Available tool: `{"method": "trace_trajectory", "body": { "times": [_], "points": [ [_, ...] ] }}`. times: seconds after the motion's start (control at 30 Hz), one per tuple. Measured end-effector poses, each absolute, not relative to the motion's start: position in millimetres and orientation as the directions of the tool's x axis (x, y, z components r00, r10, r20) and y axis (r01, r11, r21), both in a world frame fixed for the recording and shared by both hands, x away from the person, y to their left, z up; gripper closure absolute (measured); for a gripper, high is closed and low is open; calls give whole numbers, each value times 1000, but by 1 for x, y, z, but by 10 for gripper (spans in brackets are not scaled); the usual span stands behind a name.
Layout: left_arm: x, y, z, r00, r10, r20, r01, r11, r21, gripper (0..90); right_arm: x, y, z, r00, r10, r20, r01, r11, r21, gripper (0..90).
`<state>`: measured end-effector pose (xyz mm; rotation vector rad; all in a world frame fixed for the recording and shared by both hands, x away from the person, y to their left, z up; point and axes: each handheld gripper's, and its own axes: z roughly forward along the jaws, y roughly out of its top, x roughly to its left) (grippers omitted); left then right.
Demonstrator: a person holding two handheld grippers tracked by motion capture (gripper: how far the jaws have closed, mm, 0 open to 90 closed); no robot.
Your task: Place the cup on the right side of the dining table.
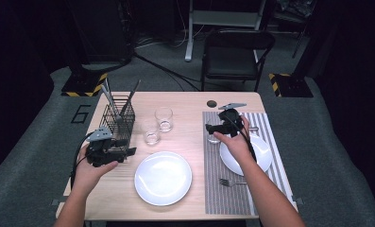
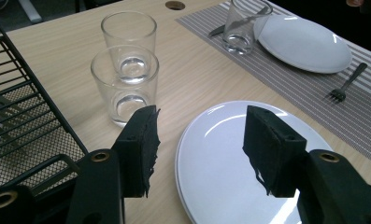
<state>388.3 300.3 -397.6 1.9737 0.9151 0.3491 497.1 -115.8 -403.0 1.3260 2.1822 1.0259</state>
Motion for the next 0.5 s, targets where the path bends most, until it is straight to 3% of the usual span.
{"method": "trace_trajectory", "body": {
  "times": [0.5],
  "points": [
    [391,302,-398,684,721,-111,467,-316,826,448,457,-105,-392,-578,814,54,534,328,779,173]
  ]
}}
